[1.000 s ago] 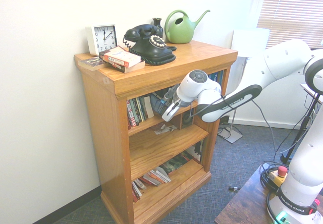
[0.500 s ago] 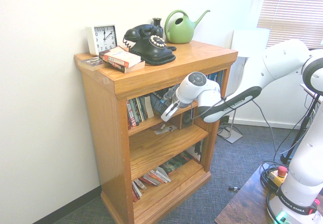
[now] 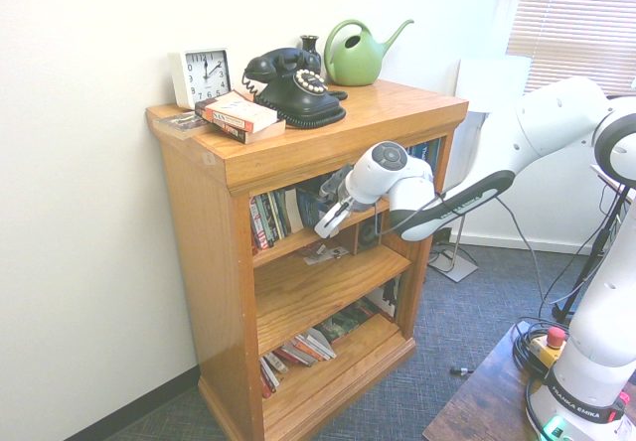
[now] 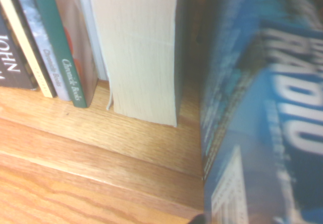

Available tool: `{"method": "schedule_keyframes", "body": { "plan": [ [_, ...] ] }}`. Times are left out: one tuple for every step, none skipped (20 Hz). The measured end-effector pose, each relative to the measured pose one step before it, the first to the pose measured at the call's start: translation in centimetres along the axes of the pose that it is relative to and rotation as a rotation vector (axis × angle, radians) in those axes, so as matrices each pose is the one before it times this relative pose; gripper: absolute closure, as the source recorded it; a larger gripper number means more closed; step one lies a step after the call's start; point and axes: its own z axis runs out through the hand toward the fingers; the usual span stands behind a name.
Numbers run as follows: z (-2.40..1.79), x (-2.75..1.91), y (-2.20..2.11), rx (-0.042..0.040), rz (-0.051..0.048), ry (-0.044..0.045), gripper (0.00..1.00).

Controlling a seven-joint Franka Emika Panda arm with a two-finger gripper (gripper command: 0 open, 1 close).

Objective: Put the book on the shelf

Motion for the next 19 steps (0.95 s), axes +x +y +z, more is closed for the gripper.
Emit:
{"method": "schedule_keyframes", "body": {
  "plan": [
    [-0.003,-0.006,-0.005,0.00009,-0.00005,-0.00006,0.0],
    [-0.003,-0.004,-0.006,0.00011,0.00026,-0.00005,0.0],
    [-0.014,0.001,-0.001,0.00018,0.00077,-0.00015,0.0],
    [-0.042,-0.011,0.001,0.00051,0.00162,-0.00051,0.0],
    [-0.078,-0.014,0.008,0.00048,0.00088,-0.00041,0.0],
    [-0.101,-0.025,0.045,0.00002,-0.00186,0.00014,0.0],
    [-0.122,-0.052,0.09,-0.00067,-0.00323,-0.00074,0.0],
    [-0.199,-0.061,0.157,-0.00108,-0.00228,-0.00297,0.0],
    [-0.414,-0.134,0.26,-0.00164,-0.00637,-0.00085,0.0],
    [-0.63,-0.216,0.385,-0.00221,-0.00703,-0.00052,0.0],
    [-0.855,-0.349,0.5,-0.0039,-0.00732,0.0044,0.0],
    [-0.937,-0.464,0.572,-0.00576,-0.00567,0.00596,0.0],
    [-0.935,-0.563,0.613,-0.00589,-0.00512,0.00288,0.0],
    [-0.891,-0.683,0.633,-0.00425,-0.0032,0.00092,0.0],
    [-0.78,-0.786,0.637,-0.00437,-0.00324,-0.00209,0.0],
    [-0.591,-0.821,0.722,-0.00835,-0.00095,-0.00388,0.0],
    [-0.379,-0.788,0.804,-0.01161,-0.00043,-0.00605,0.0],
    [-0.105,-0.815,1.019,-0.01601,0.00121,-0.00801,0.0],
    [0.109,-0.632,1.123,-0.01503,0.00474,-0.00665,0.0]
  ]
}}
